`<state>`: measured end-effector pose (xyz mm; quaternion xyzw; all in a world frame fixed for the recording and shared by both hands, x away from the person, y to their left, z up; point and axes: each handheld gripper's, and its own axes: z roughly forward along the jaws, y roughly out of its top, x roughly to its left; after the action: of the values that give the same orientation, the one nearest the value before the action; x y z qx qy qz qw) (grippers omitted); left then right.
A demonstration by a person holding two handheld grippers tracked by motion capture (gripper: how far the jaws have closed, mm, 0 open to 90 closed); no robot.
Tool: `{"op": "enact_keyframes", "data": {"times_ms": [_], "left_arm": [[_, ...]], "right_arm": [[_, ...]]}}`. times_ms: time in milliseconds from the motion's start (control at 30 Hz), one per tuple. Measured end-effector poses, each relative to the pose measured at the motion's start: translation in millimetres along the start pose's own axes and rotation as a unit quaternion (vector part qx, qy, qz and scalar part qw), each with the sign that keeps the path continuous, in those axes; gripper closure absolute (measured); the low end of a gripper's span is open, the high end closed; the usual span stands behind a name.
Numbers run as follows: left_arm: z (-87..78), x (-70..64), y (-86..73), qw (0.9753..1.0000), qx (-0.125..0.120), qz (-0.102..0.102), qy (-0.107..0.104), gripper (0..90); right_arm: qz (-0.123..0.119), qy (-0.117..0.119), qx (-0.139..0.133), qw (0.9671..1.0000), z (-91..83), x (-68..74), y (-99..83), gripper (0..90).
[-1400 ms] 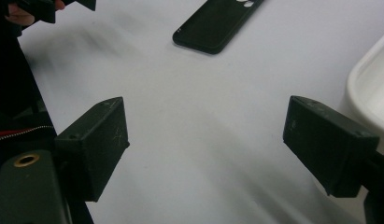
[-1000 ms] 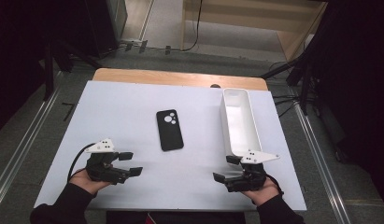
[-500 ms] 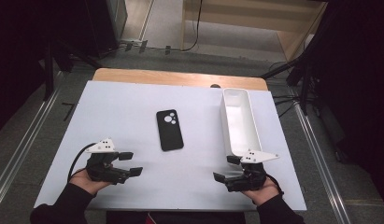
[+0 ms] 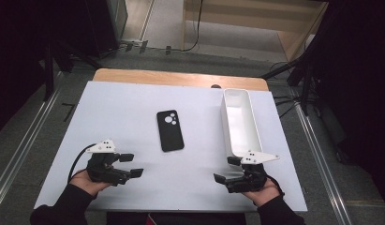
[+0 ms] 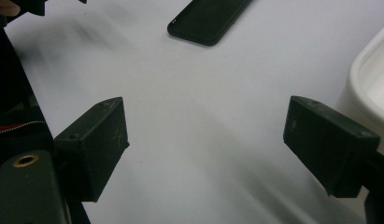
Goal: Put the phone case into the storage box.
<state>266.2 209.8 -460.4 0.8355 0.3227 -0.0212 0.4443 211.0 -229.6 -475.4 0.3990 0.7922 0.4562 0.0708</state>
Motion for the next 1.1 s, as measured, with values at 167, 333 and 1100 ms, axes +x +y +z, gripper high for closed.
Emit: {"op": "enact_keyframes", "data": {"times_ms": [167, 333, 1100], "left_arm": [[0.3, 0.0, 0.2, 1.0000, -0.002, -0.003, 0.006, 23.5], [-0.2, 1.3, 2.5, 0.9998, -0.004, -0.007, 0.017, 23.4], [15.8, 12.3, 28.0, 0.9986, -0.006, -0.027, 0.045, 24.3]], "right_arm": [[-0.001, 0.001, 0.001, 1.0000, 0.2, 0.4, -0.1, 12.3], [-0.002, 0.001, 0.002, 1.0000, 0.9, 0.4, -0.1, 12.3], [-0.004, 0.001, 0.003, 1.0000, 1.6, 0.0, 0.3, 12.3]]}}
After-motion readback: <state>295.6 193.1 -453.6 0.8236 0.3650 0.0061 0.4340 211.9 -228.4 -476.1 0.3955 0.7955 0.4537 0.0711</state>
